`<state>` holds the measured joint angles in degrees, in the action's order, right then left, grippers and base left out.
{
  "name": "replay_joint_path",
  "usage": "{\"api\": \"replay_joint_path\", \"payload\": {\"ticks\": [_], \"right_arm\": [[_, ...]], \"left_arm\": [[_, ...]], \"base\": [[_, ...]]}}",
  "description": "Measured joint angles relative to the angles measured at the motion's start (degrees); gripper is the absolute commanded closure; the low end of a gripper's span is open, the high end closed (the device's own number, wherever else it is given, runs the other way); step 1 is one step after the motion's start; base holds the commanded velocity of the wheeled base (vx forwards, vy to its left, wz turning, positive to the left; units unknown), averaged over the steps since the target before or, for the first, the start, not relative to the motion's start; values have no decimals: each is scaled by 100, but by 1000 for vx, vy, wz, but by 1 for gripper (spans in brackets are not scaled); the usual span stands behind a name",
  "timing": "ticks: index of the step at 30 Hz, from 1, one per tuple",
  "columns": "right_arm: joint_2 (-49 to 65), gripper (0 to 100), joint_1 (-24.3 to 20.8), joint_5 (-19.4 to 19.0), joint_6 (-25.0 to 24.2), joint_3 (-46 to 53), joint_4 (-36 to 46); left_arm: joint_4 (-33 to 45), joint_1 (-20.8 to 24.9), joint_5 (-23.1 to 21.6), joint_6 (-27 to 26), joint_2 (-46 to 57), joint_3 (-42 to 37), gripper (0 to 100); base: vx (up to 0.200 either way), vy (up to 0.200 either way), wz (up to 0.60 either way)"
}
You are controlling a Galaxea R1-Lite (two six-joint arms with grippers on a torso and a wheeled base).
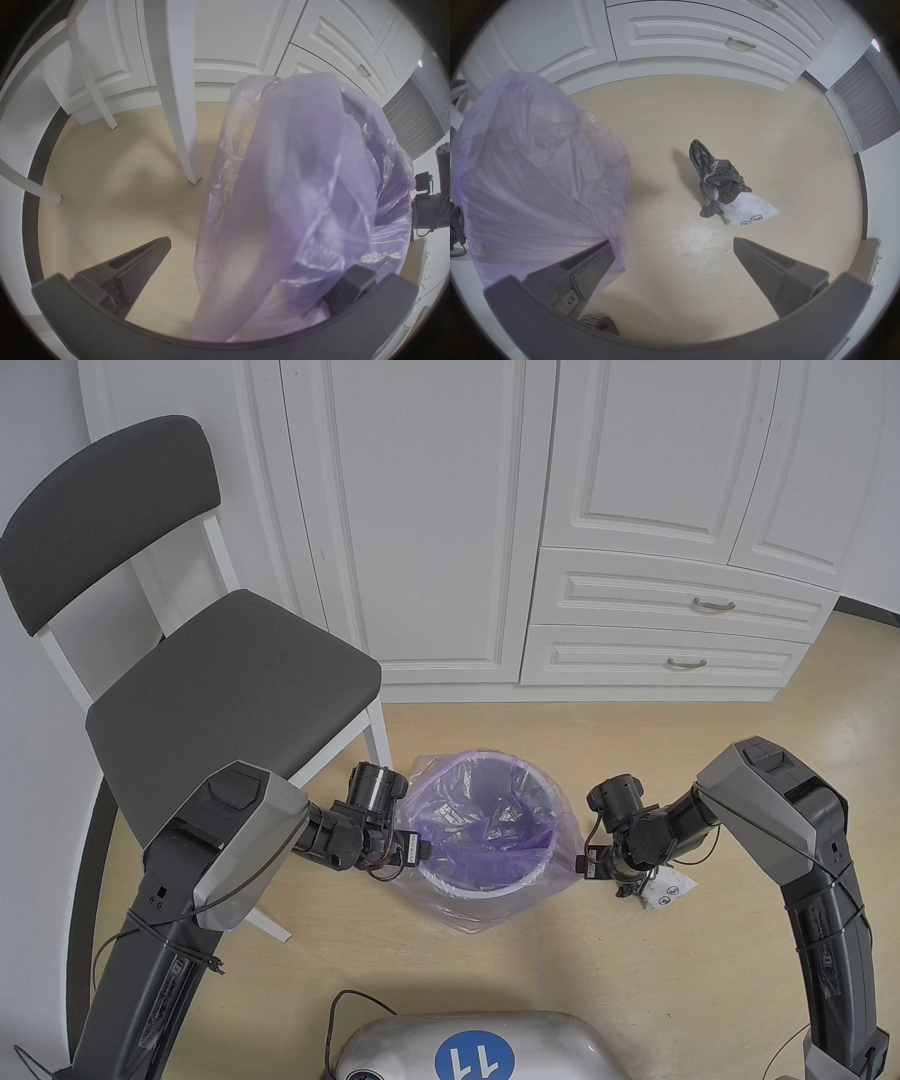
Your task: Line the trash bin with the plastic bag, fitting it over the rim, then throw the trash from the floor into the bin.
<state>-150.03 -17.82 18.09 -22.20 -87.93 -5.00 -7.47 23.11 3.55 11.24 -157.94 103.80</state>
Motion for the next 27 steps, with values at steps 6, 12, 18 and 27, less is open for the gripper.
{"api": "replay_joint_path", "payload": {"ticks": [6,12,18,27], "right_arm": [[33,0,33,9,41,74,-1],[240,0,104,-35,140,306,0],[667,0,201,-406,545,781,-68],[1208,0,234,-740,811,1300,-224]], "left_arm": [[12,-2,-5,-24,96,-133,0],[-16,-7,-13,-43,339,-441,0],[0,-10,-16,-99,678,-711,0],[-32,4,-29,-290,1036,-1103,0]], "base": [[0,0,0],[0,0,0],[0,0,0],[0,0,0]]}}
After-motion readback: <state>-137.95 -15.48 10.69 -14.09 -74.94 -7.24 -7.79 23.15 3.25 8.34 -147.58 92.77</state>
